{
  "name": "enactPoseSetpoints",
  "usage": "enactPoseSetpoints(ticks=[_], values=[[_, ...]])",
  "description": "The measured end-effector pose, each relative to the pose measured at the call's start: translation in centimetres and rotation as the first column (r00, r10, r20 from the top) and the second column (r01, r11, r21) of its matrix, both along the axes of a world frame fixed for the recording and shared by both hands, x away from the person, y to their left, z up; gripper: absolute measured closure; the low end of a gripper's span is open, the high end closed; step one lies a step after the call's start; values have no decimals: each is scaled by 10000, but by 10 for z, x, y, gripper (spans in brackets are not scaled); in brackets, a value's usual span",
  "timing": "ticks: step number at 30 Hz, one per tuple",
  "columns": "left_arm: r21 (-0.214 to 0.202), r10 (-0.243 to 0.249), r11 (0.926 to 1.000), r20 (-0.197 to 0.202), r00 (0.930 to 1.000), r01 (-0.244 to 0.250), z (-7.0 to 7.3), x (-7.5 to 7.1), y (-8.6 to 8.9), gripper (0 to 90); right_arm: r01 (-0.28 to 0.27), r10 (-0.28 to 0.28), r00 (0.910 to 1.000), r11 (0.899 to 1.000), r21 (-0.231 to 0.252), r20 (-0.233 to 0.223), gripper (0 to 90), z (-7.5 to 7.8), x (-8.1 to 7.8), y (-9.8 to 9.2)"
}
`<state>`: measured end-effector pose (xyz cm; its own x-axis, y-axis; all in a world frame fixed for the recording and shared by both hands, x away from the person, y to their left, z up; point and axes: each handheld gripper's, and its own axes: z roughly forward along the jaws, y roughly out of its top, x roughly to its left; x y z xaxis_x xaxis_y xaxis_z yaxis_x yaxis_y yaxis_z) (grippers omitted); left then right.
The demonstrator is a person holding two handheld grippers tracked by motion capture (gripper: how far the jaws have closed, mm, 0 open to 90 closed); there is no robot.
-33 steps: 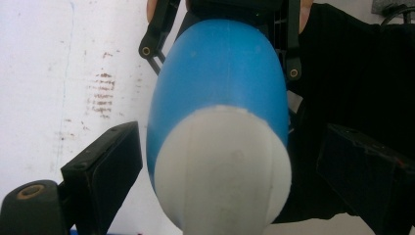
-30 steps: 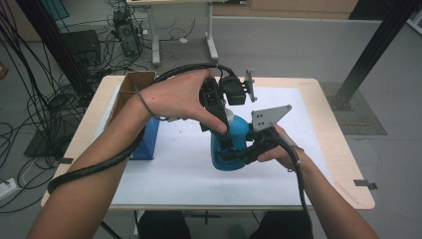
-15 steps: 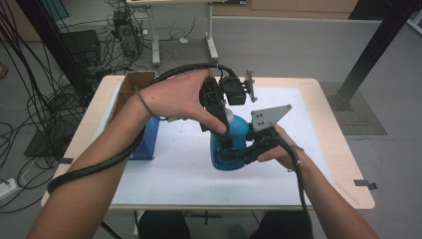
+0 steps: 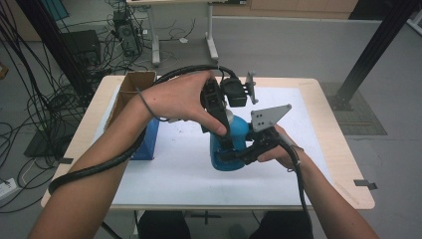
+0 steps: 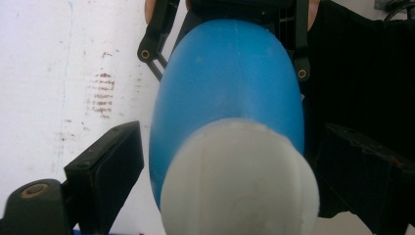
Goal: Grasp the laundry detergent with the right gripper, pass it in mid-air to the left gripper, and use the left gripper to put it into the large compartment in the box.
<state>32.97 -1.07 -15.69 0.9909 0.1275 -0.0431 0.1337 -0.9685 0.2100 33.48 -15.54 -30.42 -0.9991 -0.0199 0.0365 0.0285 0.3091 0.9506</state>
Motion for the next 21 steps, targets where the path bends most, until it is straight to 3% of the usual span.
enactPoseSetpoints(ticks=[21], values=[[196,-552,9983,331,9979,545,1,-4,-4,303,-175,175,9998,9998,-30,24,440,1,-1,1]])
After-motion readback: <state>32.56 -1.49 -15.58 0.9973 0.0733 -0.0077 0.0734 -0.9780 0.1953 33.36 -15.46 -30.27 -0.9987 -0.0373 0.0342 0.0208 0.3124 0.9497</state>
